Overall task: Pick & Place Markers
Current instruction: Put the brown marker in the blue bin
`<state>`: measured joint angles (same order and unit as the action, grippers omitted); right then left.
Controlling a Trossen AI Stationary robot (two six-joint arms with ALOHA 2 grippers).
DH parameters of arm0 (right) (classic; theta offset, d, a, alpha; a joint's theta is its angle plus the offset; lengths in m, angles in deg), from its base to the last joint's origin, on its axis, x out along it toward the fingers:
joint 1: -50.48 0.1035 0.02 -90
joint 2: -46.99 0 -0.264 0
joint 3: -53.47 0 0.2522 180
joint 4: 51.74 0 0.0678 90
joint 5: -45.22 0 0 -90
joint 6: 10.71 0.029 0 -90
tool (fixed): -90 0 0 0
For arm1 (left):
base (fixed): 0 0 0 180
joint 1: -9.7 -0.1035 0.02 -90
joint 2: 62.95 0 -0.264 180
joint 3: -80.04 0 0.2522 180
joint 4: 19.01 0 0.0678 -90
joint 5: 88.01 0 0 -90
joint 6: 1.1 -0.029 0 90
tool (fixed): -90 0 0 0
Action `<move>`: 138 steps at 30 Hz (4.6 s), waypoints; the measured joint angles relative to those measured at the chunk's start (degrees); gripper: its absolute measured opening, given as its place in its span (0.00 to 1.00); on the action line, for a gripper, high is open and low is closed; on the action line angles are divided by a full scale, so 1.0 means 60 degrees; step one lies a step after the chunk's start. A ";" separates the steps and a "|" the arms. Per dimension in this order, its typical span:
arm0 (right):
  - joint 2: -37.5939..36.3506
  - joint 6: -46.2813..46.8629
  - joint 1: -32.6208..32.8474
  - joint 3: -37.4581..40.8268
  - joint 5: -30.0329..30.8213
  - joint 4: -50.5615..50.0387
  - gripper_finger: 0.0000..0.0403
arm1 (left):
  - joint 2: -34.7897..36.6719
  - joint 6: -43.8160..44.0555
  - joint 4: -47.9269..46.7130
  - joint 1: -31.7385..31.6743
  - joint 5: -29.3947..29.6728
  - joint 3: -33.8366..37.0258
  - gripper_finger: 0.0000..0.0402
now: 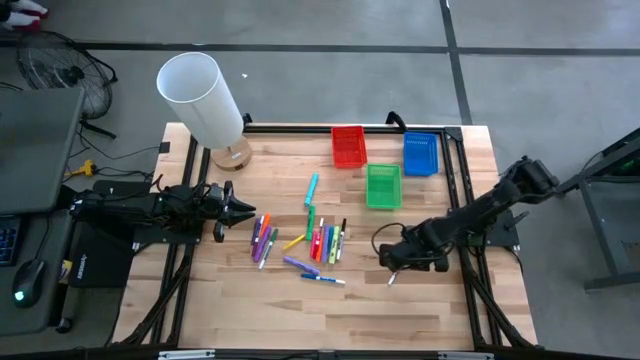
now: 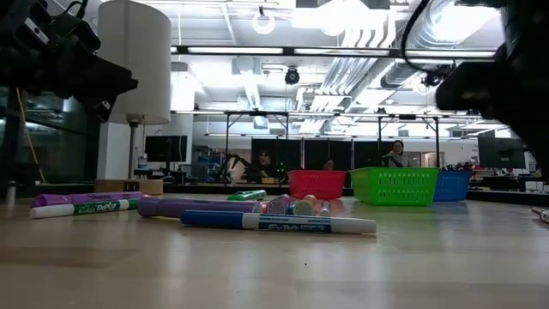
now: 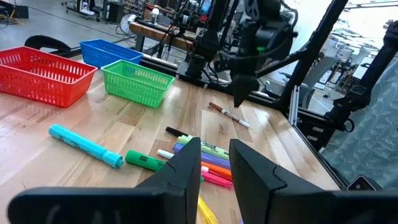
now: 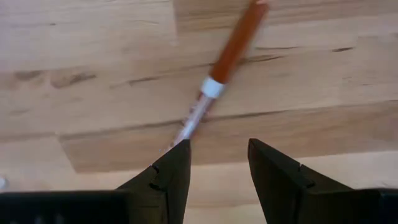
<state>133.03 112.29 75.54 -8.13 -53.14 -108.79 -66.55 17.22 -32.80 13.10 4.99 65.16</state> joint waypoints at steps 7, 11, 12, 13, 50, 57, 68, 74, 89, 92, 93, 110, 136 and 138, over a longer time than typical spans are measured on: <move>0.0870 -0.0005 -0.0178 -0.0007 -0.0091 0.0755 0.37 | -0.0001 0.0001 0.0004 0.0000 0.0000 -0.0002 0.21; 0.1155 0.0029 -0.0182 -0.0007 -0.0194 0.0762 0.37 | 0.0001 -0.0003 0.0002 0.0000 0.0000 -0.0002 0.21; 0.1190 0.0029 -0.0182 -0.0007 -0.0193 0.0766 0.37 | 0.0000 0.0000 0.0001 0.0000 0.0000 -0.0002 0.21; 0.1226 0.0029 -0.0182 -0.0008 -0.0185 0.0770 0.37 | -0.0003 0.0001 0.0000 0.0000 0.0000 -0.0002 0.21; 0.1920 -0.0170 -0.0174 -0.0058 0.0007 0.0405 0.25 | -0.0001 0.0001 0.0004 0.0000 0.0000 -0.0002 0.21; 0.1920 -0.0745 -0.0185 -0.0057 -0.0068 0.0467 0.11 | 0.0001 0.0001 0.0004 0.0000 0.0000 -0.0002 0.21; 0.1920 -0.2026 -0.0174 -0.0058 0.0155 0.0409 0.05 | -0.0003 -0.0003 0.0000 0.0000 0.0000 -0.0002 0.21; 0.1680 -0.2179 -0.0154 -0.0007 0.0473 0.0345 0.05 | -0.0003 0.0001 0.0000 0.0000 0.0000 -0.0002 0.21; 0.0559 -0.2342 -0.0185 0.0029 0.1482 -0.1165 0.05 | 0.0001 0.0000 0.0004 0.0000 0.0001 -0.0002 0.21; 0.0399 -0.2343 -0.0182 0.0022 0.1549 -0.1250 0.04 | 0.0001 0.0001 0.0004 0.0000 0.0004 -0.0002 0.21; 0.0313 -0.2348 -0.0180 0.0022 0.1595 -0.1254 0.04 | 0.0001 0.0001 0.0000 0.0000 0.0000 -0.0002 0.21; -0.1445 -0.4845 -0.2140 0.0004 0.2656 -0.1952 0.04 | -0.0003 -0.0001 0.0004 0.0000 0.0000 -0.0002 0.21; -0.2863 -1.2596 -0.9471 -0.0018 0.2825 -0.1239 0.06 | 0.0001 0.0001 0.0001 0.0000 0.0001 -0.0002 0.21; -0.2863 -1.3073 -1.0026 -0.0018 0.2781 -0.0967 0.06 | 0.0001 0.0001 0.0004 0.0000 0.0003 -0.0001 0.21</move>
<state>115.85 33.85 15.38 -8.24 -36.45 -114.59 -66.55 17.22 -32.78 13.10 5.01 65.15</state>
